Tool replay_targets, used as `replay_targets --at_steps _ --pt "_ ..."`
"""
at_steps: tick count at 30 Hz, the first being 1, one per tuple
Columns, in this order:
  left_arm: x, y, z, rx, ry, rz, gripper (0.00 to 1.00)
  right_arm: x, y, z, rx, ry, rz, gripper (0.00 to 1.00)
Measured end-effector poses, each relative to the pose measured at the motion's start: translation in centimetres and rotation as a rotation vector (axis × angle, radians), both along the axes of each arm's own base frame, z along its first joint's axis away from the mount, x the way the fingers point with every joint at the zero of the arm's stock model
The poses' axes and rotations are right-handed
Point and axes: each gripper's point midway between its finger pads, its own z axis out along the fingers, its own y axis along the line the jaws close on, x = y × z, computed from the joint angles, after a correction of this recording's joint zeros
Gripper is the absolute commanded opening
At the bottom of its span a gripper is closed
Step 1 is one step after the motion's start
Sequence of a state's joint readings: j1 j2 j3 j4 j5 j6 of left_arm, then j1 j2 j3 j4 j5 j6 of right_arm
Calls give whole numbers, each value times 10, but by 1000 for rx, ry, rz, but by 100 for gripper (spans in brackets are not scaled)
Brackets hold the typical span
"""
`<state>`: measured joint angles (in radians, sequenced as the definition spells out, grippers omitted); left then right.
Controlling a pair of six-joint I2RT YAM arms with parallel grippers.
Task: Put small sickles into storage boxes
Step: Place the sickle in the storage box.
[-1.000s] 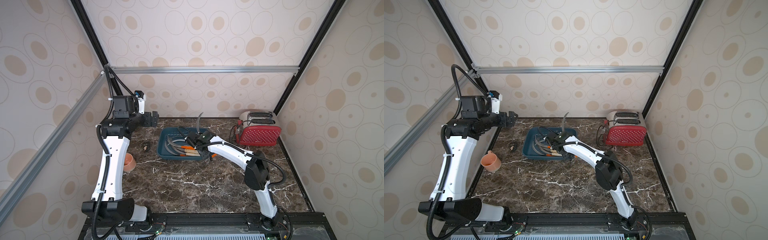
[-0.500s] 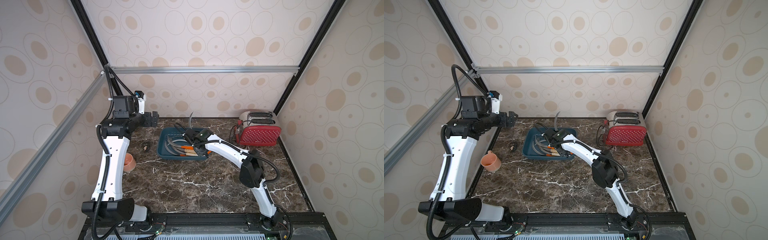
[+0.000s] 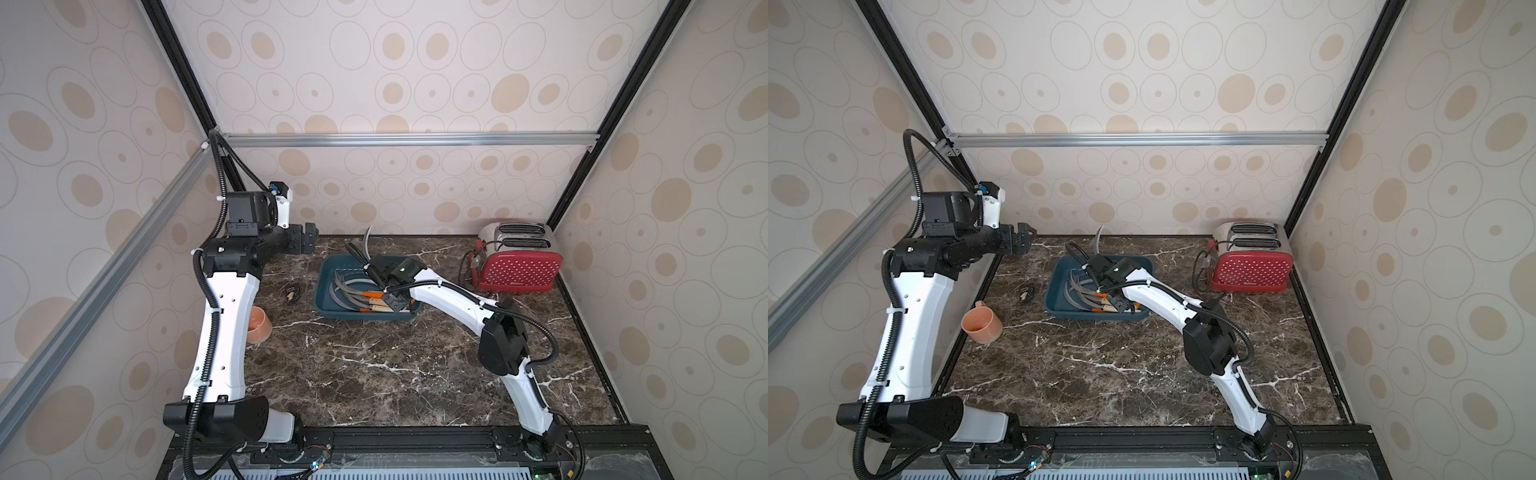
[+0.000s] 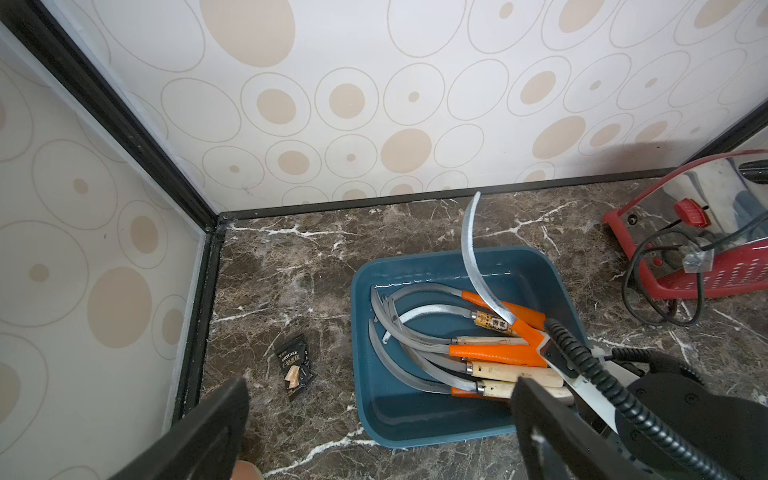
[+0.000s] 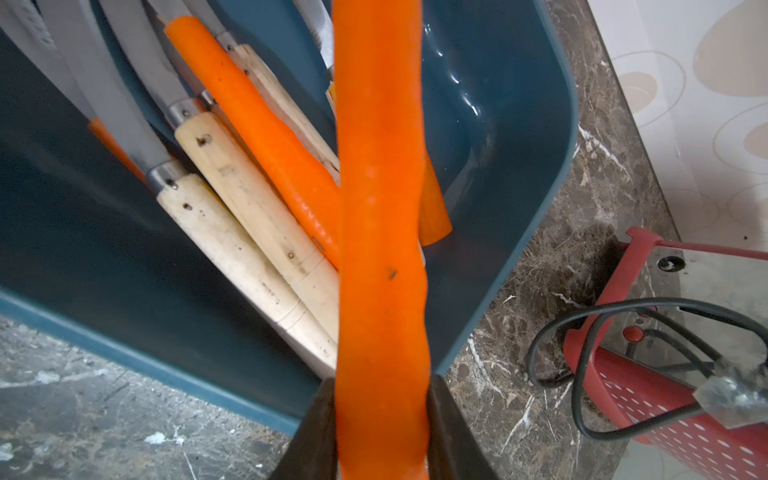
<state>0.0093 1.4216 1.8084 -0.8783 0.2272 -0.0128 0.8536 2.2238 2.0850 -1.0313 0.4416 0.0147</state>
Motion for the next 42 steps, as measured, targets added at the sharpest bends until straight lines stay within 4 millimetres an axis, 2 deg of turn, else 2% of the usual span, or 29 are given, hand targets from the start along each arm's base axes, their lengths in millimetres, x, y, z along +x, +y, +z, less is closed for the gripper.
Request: replay_targets --at_steps 8,18,30,36,42 --pt "-1 0 -2 -2 3 -2 99 1 12 -3 3 21 111 11" --pt "-1 -2 -5 -6 11 -8 99 3 24 -28 -28 72 199 12" --pt "-4 -2 -2 -8 4 -10 99 6 33 -25 -34 68 274 14" --pt "-7 -2 2 -8 -8 -11 99 7 33 -28 -62 73 315 18" --pt "-7 -3 2 -11 -8 -14 99 4 33 -29 -72 88 342 18"
